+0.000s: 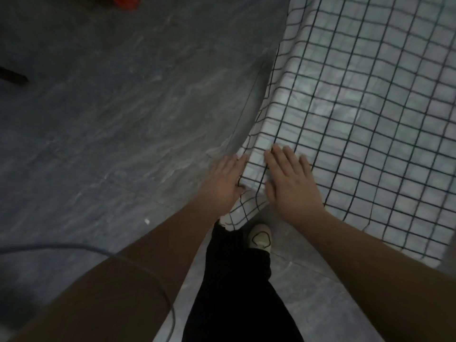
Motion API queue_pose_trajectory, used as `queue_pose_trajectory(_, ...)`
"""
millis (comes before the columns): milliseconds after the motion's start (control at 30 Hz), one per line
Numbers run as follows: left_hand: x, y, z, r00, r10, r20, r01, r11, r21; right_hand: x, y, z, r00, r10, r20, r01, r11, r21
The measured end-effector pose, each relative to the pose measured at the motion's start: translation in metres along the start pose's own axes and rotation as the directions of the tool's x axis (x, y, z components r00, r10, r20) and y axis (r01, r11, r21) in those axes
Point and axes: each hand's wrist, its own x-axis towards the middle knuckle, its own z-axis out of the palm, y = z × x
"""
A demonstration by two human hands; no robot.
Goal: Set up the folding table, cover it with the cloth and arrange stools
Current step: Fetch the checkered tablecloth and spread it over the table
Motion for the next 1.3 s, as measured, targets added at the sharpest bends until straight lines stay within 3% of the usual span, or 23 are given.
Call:
queue_pose_trajectory(100,-0.013,-0.005,0.002,0.988,-0.136,-0.072,0.122,0.977,-0.176,0.001,-0.004,-0.003,1.0,0.018,0.007,-0.018,1.0,0.005)
queue_pose_trajectory(167,-0.023,-0.006,-0.002,0.944,-0.33,-0.009,0.299,0.865,-0.404,0.001,-0.006,-0.006,0.998,0.044,0.036,-0.045,0.999,0.028)
queue_pose_trajectory(200,-0.028,-0.005,-0.007,0.898,-0.436,0.067,0.397,0.734,-0.551,0.001,-0.007,-0.007,0.998,0.051,0.043,-0.053,0.998,0.036)
queue_pose_trajectory(267,-0.033,-0.003,-0.021,0.792,-0.559,0.246,0.492,0.344,-0.8,0.001,-0.007,-0.008,0.998,0.039,0.048,-0.041,0.998,0.038)
queue_pose_trajectory(300,-0.035,-0.002,-0.027,0.779,-0.555,0.293,0.469,0.205,-0.859,0.001,-0.008,-0.007,0.998,0.036,0.046,-0.037,0.999,0.03)
queue_pose_trajectory(333,-0.035,-0.001,-0.031,0.782,-0.539,0.314,0.451,0.142,-0.881,0.0,-0.008,-0.004,0.998,0.04,0.04,-0.041,0.999,0.021)
queue_pose_trajectory(533,-0.017,-0.012,-0.03,0.814,-0.32,0.484,0.486,-0.08,-0.87,0.001,-0.009,0.013,0.998,0.057,0.004,-0.057,0.998,-0.012)
queue_pose_trajectory(600,-0.005,-0.021,-0.02,0.816,-0.253,0.52,0.515,-0.09,-0.852,0.001,-0.008,0.018,0.998,0.06,-0.012,-0.06,0.998,-0.016)
queue_pose_trajectory(767,0.009,-0.032,-0.008,0.867,-0.214,0.451,0.441,-0.095,-0.893,0.003,-0.007,0.021,0.998,0.065,-0.026,-0.065,0.998,-0.021)
queue_pose_trajectory(867,0.006,-0.035,-0.008,0.854,-0.166,0.494,0.472,-0.156,-0.868,0.002,-0.006,0.024,0.997,0.062,-0.035,-0.063,0.998,-0.025)
queue_pose_trajectory(1067,-0.007,-0.045,0.003,0.834,-0.217,0.507,0.517,-0.013,-0.856,0.003,-0.007,0.028,0.996,0.067,-0.057,-0.069,0.997,-0.031)
queue_pose_trajectory(1133,-0.016,-0.049,0.004,0.826,-0.309,0.47,0.494,-0.002,-0.869,0.003,-0.007,0.028,0.996,0.061,-0.064,-0.063,0.997,-0.036)
queue_pose_trajectory(1200,-0.022,-0.049,0.005,0.817,-0.427,0.387,0.475,0.118,-0.872,0.003,-0.006,0.028,0.996,0.059,-0.063,-0.062,0.997,-0.041)
queue_pose_trajectory(1300,-0.02,-0.04,0.005,0.813,-0.55,0.19,0.484,0.459,-0.745,0.003,-0.007,0.028,0.997,0.06,-0.052,-0.063,0.997,-0.047)
